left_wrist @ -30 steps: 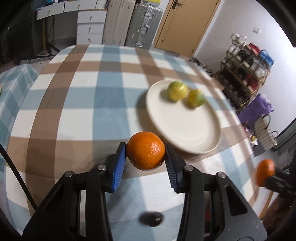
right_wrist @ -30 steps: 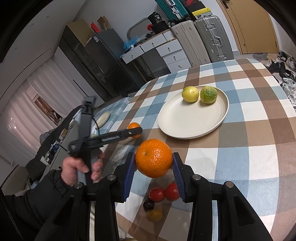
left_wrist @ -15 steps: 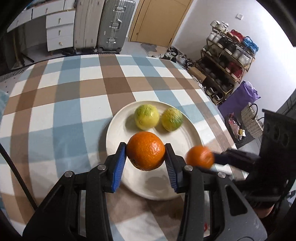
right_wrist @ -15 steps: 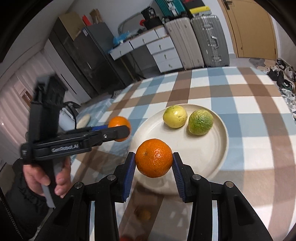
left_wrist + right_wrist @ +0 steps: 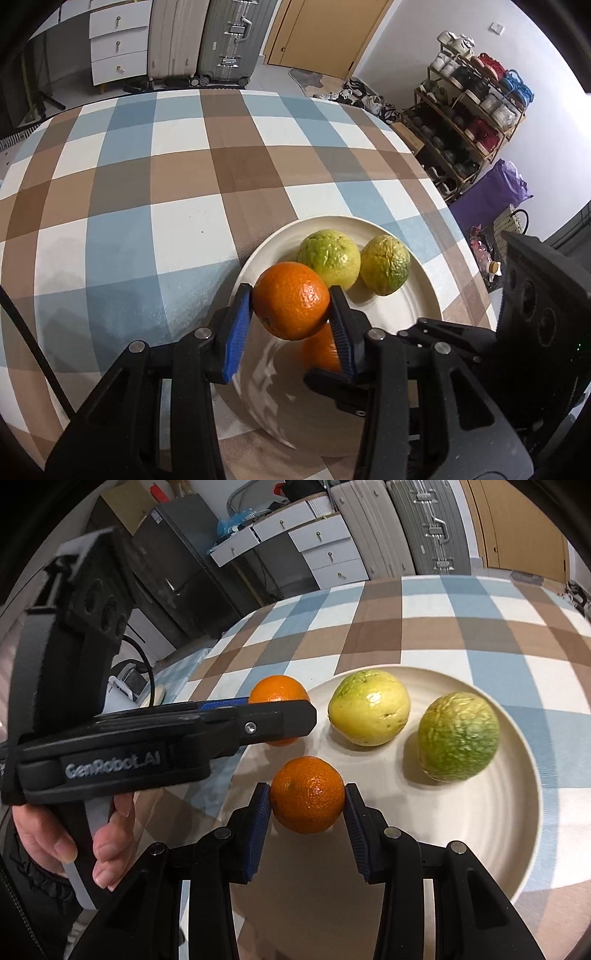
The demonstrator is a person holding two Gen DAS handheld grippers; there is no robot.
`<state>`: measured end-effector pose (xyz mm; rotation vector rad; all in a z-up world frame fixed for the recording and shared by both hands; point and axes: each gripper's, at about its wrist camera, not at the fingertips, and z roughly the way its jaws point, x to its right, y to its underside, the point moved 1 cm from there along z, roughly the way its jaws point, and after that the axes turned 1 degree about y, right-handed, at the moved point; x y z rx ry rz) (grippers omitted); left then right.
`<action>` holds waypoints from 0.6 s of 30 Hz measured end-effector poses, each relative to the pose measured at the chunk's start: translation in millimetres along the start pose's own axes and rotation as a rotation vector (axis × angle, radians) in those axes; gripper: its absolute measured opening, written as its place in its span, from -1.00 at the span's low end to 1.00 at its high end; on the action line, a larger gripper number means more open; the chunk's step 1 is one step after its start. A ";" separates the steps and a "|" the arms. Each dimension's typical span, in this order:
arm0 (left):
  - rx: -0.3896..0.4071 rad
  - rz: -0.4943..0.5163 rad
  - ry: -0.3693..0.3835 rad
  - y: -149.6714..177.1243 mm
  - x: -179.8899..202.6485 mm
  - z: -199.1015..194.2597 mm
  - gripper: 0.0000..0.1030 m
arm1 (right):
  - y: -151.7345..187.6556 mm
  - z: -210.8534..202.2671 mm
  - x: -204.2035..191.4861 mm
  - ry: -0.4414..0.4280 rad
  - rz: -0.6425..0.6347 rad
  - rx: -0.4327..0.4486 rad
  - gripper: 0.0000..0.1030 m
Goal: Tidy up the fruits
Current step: 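Carry both held oranges over the white plate and open both grippers, then withdraw both grippers from the plate back over the table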
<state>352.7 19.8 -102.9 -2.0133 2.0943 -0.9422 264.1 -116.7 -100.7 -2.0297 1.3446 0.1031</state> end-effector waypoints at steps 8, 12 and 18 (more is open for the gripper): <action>-0.013 0.000 0.000 -2.0 2.2 6.3 -0.25 | -6.4 14.7 -1.4 -0.007 0.027 -0.004 -0.20; -0.018 -0.020 0.007 -3.2 0.3 3.3 -0.13 | -8.6 9.6 -0.8 -0.026 0.046 0.029 0.26; 0.031 -0.037 0.006 -1.2 4.5 -24.4 0.49 | -0.1 -17.8 -6.1 -0.027 0.031 0.061 0.54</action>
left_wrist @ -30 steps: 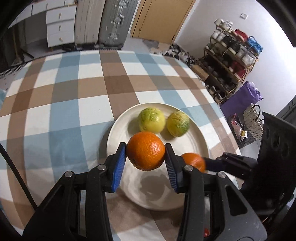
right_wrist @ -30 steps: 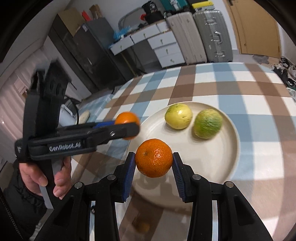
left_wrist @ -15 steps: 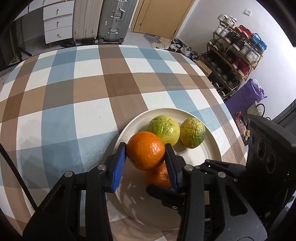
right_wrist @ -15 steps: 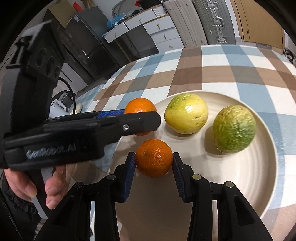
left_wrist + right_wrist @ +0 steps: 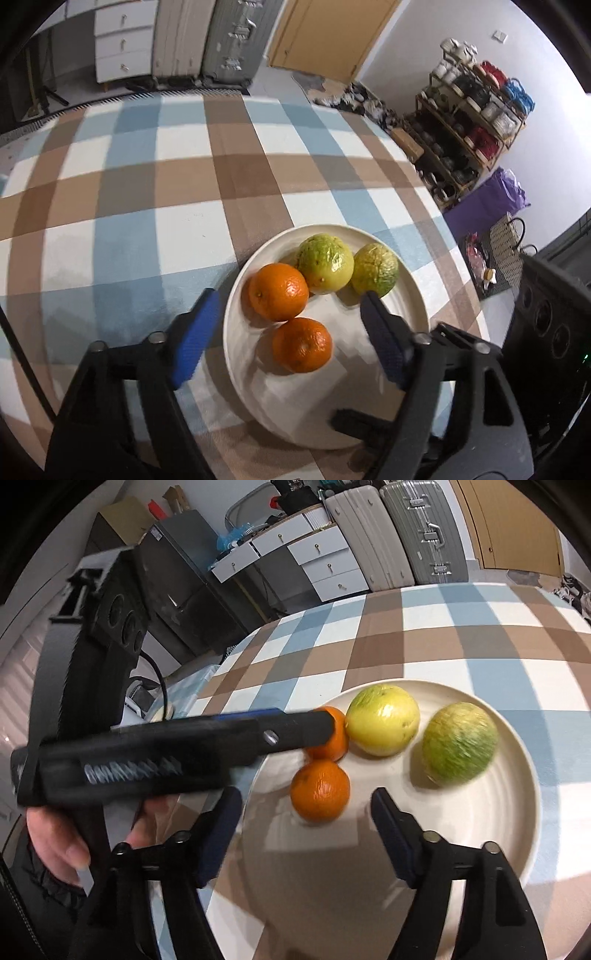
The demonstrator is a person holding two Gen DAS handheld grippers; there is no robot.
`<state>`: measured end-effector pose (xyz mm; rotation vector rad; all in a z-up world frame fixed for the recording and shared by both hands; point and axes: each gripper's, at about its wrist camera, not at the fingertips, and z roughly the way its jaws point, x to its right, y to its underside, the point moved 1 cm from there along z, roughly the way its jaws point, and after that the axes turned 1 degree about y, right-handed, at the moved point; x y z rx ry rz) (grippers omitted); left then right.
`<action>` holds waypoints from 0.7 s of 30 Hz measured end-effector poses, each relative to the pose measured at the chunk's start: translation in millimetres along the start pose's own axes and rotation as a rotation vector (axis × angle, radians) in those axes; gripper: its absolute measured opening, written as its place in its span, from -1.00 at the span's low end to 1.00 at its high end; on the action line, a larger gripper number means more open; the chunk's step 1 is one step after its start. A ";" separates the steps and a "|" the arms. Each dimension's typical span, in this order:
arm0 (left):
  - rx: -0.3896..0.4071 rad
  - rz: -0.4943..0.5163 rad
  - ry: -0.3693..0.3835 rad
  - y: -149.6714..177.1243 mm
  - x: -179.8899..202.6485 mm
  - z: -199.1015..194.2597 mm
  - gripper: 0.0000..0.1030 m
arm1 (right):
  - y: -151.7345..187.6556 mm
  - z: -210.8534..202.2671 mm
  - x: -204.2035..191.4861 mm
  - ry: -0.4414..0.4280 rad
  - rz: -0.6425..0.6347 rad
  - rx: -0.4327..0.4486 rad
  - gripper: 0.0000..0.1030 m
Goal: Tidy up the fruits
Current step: 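Withdraw both grippers from the plate back over the table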
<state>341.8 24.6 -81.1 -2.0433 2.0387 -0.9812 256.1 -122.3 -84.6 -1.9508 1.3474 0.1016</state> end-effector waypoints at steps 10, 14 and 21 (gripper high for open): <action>0.159 0.111 -0.115 49.6 41.4 -89.2 0.61 | 49.9 -92.6 -5.4 0.038 -0.007 0.123 0.78; 0.287 0.108 -0.167 86.6 58.6 -138.7 0.82 | 69.1 -130.6 -16.8 0.060 -0.046 0.213 0.91; 0.407 0.116 -0.251 149.2 80.7 -196.4 0.97 | 98.8 -182.3 -33.8 0.096 -0.076 0.348 0.99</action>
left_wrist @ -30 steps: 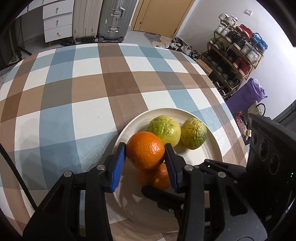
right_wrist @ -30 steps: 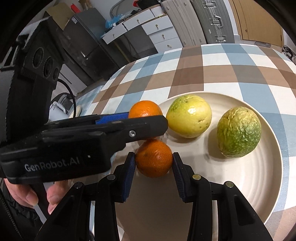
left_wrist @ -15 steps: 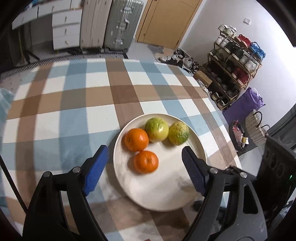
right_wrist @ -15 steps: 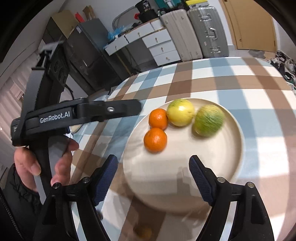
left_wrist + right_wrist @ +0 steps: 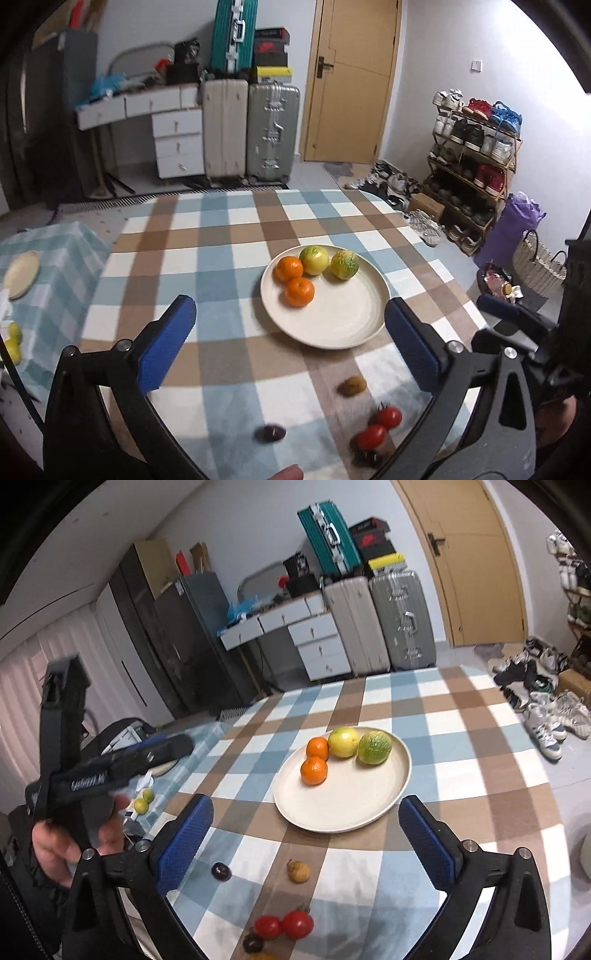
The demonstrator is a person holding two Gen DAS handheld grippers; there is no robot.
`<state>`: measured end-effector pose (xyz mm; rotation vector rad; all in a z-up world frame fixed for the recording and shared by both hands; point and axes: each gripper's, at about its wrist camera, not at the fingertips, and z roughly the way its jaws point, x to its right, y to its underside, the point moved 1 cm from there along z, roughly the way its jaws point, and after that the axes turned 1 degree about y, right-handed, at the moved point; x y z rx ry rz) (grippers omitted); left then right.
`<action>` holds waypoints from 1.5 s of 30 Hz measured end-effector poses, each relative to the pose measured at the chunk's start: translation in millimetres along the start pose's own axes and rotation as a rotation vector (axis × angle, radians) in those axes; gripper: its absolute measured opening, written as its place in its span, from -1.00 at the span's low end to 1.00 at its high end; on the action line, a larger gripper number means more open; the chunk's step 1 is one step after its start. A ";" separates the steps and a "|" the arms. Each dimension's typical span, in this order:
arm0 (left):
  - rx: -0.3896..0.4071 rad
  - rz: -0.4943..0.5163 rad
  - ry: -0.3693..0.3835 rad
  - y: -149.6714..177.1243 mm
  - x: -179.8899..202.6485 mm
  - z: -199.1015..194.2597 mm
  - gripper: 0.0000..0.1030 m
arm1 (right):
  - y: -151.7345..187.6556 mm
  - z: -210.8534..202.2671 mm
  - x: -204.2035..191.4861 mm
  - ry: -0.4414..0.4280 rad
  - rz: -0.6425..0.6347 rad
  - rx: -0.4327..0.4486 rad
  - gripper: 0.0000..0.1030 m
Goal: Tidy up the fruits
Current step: 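Withdraw both grippers from the plate back over the table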
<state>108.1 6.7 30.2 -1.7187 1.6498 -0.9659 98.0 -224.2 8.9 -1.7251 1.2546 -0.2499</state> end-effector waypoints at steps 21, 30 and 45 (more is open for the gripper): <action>0.067 0.025 -0.063 103.8 19.7 -75.5 0.98 | 67.7 -52.7 -33.9 -0.008 -0.050 -0.084 0.99; 0.002 -0.081 -0.051 108.0 -9.0 -53.8 0.98 | 96.8 -22.6 -42.5 -0.039 -0.122 -0.278 0.99; -0.016 -0.238 -0.085 106.4 -51.1 -49.9 0.97 | 133.1 11.2 -60.5 -0.005 -0.273 -0.449 0.56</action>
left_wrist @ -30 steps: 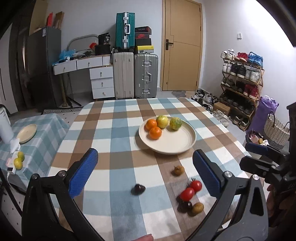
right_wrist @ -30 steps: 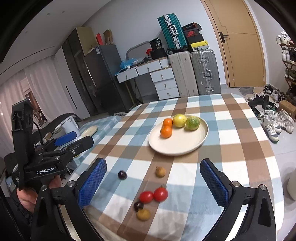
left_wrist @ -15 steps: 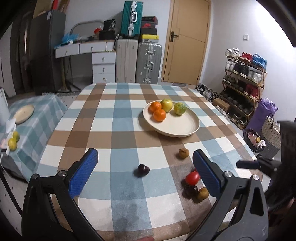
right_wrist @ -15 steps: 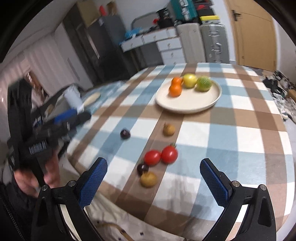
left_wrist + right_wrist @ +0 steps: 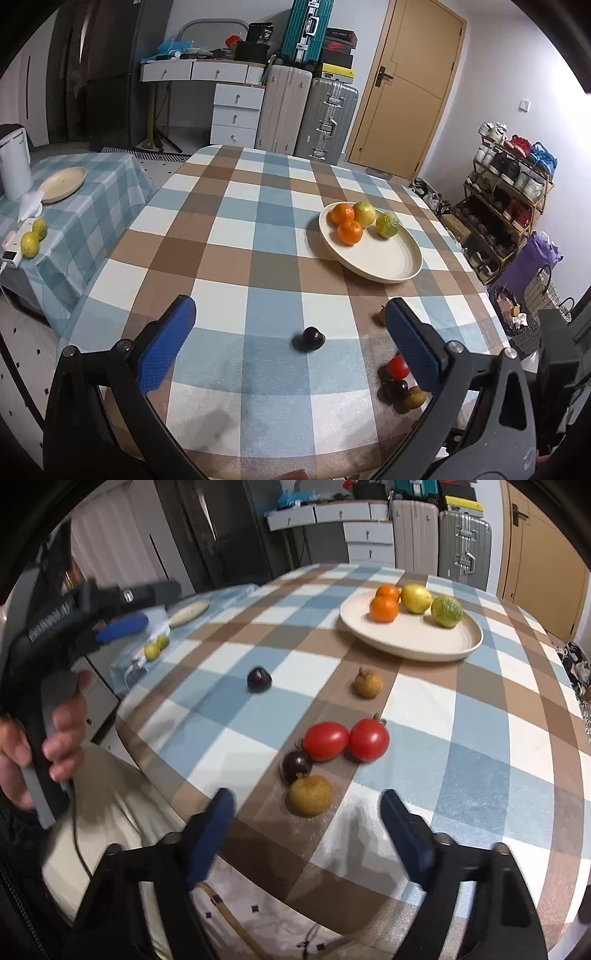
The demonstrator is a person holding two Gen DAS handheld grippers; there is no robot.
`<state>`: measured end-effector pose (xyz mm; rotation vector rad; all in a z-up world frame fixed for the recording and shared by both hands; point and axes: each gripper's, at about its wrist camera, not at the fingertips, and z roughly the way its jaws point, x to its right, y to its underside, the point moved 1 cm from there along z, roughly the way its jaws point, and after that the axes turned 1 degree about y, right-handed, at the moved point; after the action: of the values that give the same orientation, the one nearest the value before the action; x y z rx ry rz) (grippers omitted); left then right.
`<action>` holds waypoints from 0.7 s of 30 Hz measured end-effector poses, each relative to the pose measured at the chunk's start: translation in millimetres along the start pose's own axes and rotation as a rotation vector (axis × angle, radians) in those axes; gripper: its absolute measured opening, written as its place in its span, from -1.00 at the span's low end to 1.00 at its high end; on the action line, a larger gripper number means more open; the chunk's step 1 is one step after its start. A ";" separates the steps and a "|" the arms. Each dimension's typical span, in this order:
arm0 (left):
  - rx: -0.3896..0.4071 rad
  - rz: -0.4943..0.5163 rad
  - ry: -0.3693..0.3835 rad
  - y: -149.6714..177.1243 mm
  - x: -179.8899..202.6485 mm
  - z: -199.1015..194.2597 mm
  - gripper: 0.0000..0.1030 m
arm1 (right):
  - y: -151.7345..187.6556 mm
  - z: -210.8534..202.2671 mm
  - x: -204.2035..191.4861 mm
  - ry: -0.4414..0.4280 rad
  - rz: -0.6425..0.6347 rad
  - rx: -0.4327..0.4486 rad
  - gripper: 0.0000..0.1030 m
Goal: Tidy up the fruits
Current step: 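Withdraw both grippers from the plate back over the table, then grasp the brown round fruit with the right gripper while the left gripper grasps another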
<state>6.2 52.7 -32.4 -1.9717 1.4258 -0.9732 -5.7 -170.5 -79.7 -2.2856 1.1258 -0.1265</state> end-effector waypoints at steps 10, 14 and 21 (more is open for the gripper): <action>-0.010 0.013 0.003 2.8 3.2 3.1 0.97 | -1.1 12.9 0.5 0.003 0.011 -0.037 0.14; -0.015 0.011 0.005 3.8 4.4 4.6 0.97 | -0.3 17.0 -2.6 0.015 -0.007 -0.048 -0.03; -0.018 0.017 0.007 6.5 4.7 5.6 0.97 | -0.6 18.6 -5.4 0.022 -0.027 -0.047 -0.25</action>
<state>7.8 46.2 -39.5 -1.9676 1.4578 -0.9641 -2.7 -157.6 -93.8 -2.3462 1.1205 -0.1368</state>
